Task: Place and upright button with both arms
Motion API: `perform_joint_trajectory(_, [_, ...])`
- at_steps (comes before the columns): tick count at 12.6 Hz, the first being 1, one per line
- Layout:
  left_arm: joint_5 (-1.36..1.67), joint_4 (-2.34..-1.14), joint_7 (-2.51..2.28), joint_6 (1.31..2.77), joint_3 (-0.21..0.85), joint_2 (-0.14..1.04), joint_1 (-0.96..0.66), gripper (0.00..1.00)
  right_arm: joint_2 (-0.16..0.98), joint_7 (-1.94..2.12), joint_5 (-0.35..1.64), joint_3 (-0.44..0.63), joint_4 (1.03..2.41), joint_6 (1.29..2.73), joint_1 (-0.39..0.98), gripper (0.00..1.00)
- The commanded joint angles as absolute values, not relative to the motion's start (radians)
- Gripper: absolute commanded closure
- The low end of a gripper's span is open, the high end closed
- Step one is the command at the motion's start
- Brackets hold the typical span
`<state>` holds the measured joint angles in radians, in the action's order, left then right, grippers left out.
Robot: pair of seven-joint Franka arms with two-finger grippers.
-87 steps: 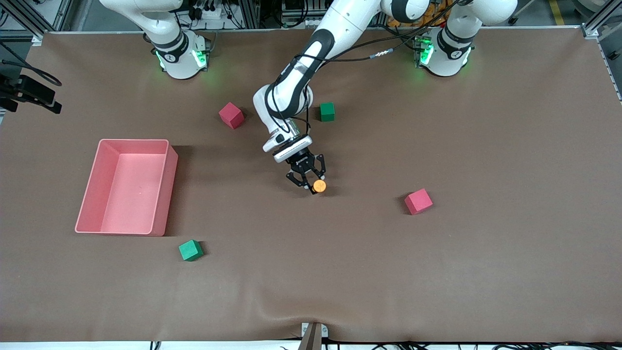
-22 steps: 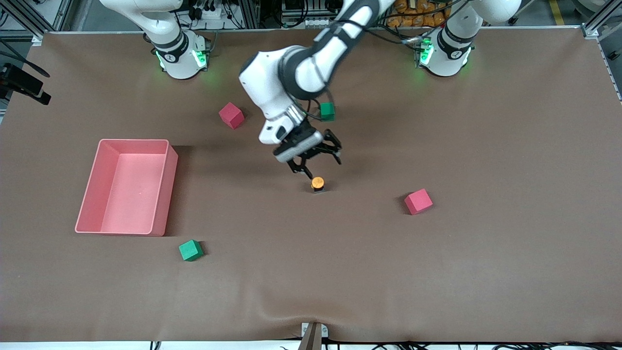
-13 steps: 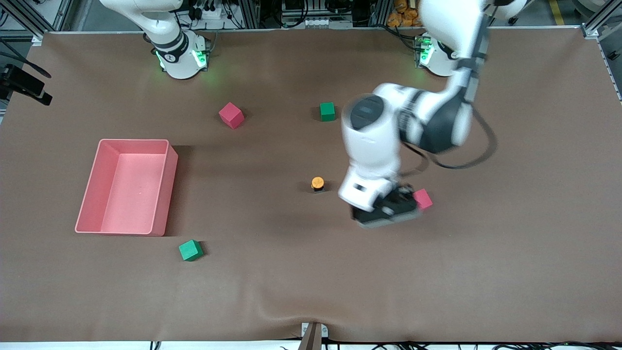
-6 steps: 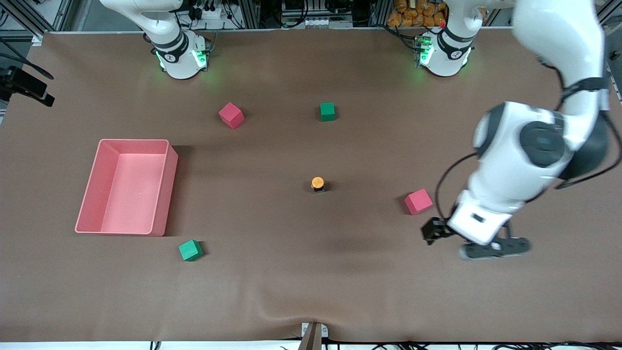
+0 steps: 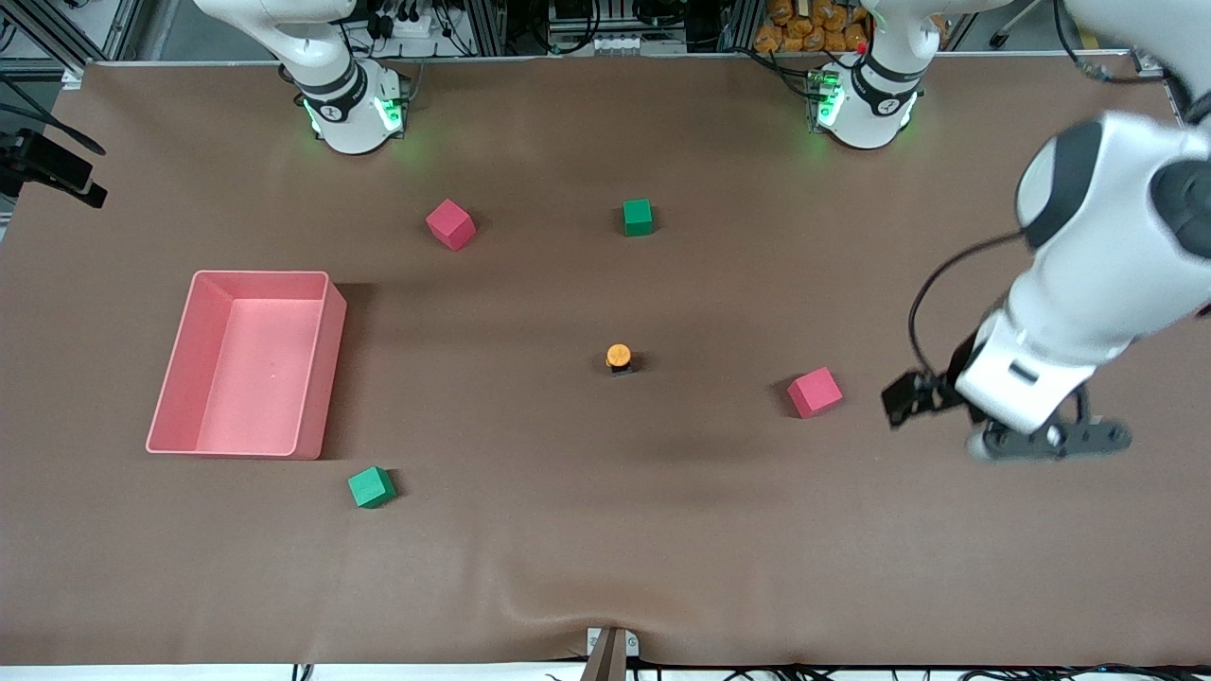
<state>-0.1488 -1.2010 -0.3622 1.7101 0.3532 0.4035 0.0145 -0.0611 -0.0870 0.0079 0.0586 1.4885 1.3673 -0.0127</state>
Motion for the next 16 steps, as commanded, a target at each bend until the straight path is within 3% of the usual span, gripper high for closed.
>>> perform_joint_trajectory(1, [-0.03,-1.258,-0.235,1.617,0.199,0.263,-0.029,0.0,-0.063,-0.097,-0.006,0.054,1.488,1.367,-0.012,0.0])
perform_joint_trajectory(3, [0.032,-1.304,-0.123,1.573,0.079,0.191,-0.067,0.0,-0.063,-0.097,-0.006,0.054,1.488,1.367,-0.014,0.0])
perform_joint_trajectory(7, [0.035,-1.334,-0.034,1.487,-0.012,0.115,-0.075,0.0,-0.063,-0.097,-0.006,0.054,1.489,1.367,-0.012,0.0])
perform_joint_trajectory(10, [0.035,-1.526,-0.029,1.476,-0.041,-0.064,-0.072,0.0,-0.063,-0.097,-0.006,0.054,1.491,1.365,-0.014,0.0])
perform_joint_trajectory(16, [0.009,-1.592,-0.006,1.54,-0.044,-0.057,-0.075,0.0,-0.063,-0.097,-0.006,0.054,1.491,1.365,-0.014,0.0])
